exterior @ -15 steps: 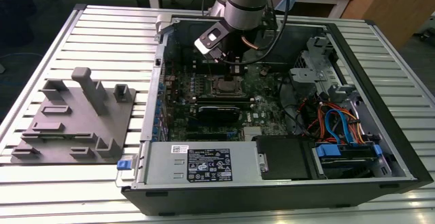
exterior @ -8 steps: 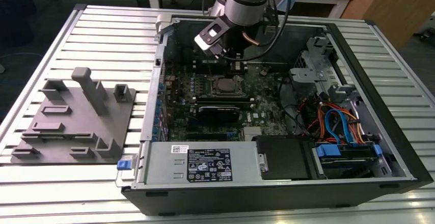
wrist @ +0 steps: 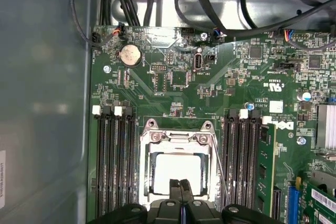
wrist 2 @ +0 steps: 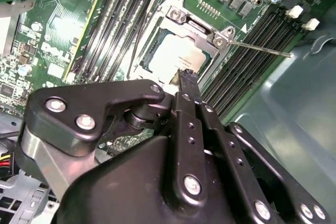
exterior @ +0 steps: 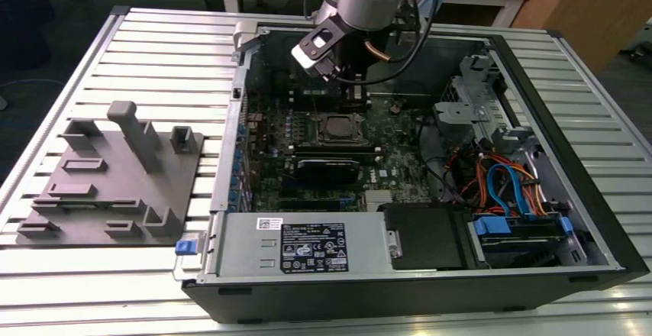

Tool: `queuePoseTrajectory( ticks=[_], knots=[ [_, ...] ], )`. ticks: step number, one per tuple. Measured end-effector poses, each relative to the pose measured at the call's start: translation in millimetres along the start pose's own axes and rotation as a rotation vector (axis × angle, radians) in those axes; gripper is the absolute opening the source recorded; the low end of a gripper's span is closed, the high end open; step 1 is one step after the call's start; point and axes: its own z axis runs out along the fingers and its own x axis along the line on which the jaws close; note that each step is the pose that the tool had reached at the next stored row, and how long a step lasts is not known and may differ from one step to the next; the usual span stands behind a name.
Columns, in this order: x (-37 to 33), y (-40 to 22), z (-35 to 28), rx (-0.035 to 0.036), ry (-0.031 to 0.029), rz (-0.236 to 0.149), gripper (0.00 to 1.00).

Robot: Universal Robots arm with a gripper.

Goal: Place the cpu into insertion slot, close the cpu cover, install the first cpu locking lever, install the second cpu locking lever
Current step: 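Install the first cpu locking lever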

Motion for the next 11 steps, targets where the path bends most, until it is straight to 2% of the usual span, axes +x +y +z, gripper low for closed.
queuePoseTrajectory(
  ticks=[4, 11],
  knots=[
    [0.0, -0.4, 0.0, -0.0183, -0.0006, 0.000, 0.10],
    [0.1, -0.5, -3.4, -0.0188, -0.0006, 0.000, 0.10]
  ],
)
